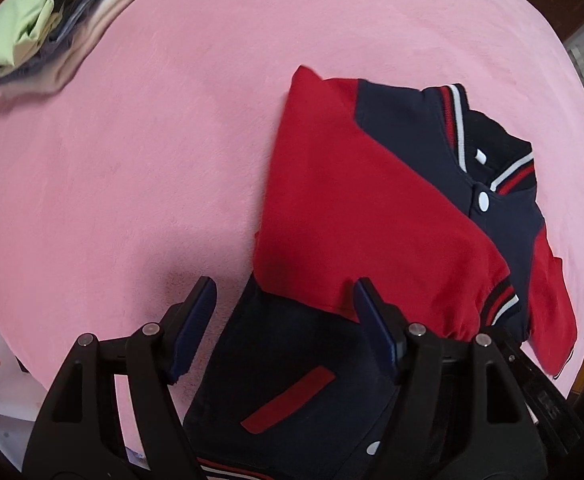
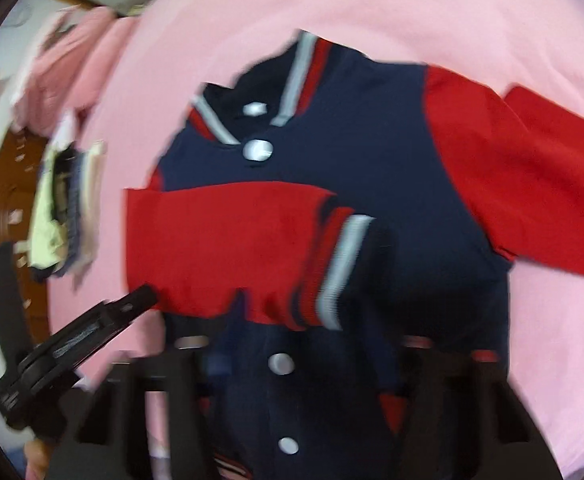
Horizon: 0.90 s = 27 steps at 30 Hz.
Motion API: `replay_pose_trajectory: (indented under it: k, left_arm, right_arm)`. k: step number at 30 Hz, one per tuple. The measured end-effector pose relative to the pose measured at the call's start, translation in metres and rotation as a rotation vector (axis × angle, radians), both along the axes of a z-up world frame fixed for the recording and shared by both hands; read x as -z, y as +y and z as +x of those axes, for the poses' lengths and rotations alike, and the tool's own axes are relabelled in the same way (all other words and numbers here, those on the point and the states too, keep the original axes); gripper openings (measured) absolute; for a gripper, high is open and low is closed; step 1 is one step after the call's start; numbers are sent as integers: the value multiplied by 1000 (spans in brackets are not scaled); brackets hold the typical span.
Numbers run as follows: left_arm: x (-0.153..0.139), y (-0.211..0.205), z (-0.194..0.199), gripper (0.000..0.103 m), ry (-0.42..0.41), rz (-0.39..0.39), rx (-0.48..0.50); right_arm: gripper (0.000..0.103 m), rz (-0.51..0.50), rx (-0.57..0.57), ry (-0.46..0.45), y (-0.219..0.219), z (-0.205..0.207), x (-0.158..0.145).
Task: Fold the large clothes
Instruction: 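Fold the held red sleeve across the jacket body with the left gripper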
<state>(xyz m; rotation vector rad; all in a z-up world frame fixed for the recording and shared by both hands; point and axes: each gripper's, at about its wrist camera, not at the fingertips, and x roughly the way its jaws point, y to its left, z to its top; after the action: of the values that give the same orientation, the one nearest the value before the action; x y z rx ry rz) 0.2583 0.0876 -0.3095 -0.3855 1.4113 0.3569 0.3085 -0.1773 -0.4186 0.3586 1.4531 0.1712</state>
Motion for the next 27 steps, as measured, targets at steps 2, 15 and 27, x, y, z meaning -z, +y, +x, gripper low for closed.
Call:
replay_pose_trajectory:
  k: [2,15,27]
  left_arm:
    - [6,0,2,68,5,-2,-1]
    - [19,2,11,68,6,-14,16]
    - [22,23,1,68,-12,-13,65]
  right_arm:
    - [9,-77,3,-5,-2,1,1]
    - [5,-111,-71,-359,-25,14,-66]
    - [35,-231,37,-291,-77,8,-63]
